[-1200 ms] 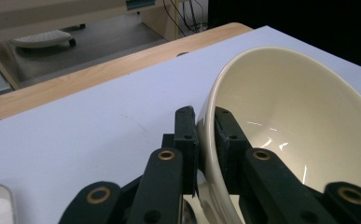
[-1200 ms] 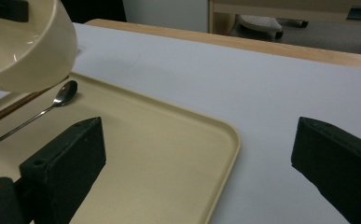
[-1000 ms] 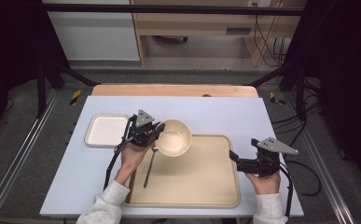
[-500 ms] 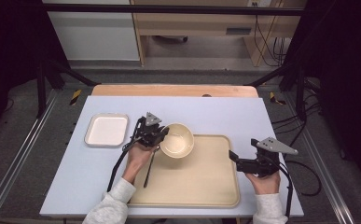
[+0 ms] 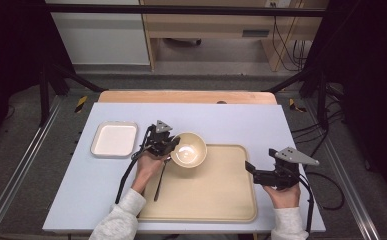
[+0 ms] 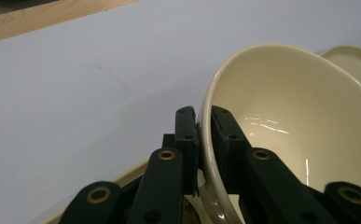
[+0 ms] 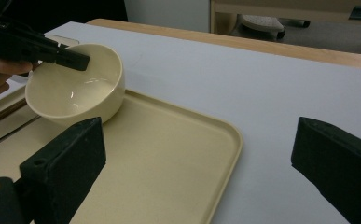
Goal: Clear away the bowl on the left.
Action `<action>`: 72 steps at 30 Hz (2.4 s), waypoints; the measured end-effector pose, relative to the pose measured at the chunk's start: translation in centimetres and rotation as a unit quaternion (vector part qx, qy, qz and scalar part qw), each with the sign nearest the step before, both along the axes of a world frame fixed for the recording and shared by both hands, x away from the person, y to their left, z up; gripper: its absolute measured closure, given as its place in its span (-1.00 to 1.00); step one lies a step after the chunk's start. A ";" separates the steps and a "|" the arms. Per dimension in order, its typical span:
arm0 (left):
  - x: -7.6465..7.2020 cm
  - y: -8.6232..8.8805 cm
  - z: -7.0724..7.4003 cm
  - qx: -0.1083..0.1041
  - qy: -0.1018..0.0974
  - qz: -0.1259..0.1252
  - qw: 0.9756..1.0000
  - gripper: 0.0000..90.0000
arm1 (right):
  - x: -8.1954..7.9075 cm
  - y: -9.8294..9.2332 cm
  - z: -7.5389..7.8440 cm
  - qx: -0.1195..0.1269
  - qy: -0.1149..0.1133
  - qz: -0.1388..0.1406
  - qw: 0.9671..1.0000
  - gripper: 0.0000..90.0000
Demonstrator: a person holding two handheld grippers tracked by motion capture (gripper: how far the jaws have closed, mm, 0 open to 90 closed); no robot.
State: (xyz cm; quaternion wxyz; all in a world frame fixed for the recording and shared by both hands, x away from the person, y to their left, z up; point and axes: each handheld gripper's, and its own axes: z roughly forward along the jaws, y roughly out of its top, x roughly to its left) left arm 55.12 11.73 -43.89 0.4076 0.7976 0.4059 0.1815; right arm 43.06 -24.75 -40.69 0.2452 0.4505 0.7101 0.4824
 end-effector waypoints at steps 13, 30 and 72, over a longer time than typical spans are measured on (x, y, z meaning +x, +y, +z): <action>0.6 0.3 -0.7 0.020 0.009 0.005 1.000 0.80 | -0.1 0.2 0.1 -0.001 -0.009 0.011 1.000 -0.92; 0.3 1.4 0.5 0.020 -0.013 0.002 1.000 0.56 | -0.1 0.3 0.1 -0.004 -0.006 0.012 1.000 -0.92; -4.4 15.9 5.2 -0.024 -0.061 0.074 0.995 -0.31 | -0.2 0.3 0.2 -0.011 -0.007 0.006 1.000 -0.92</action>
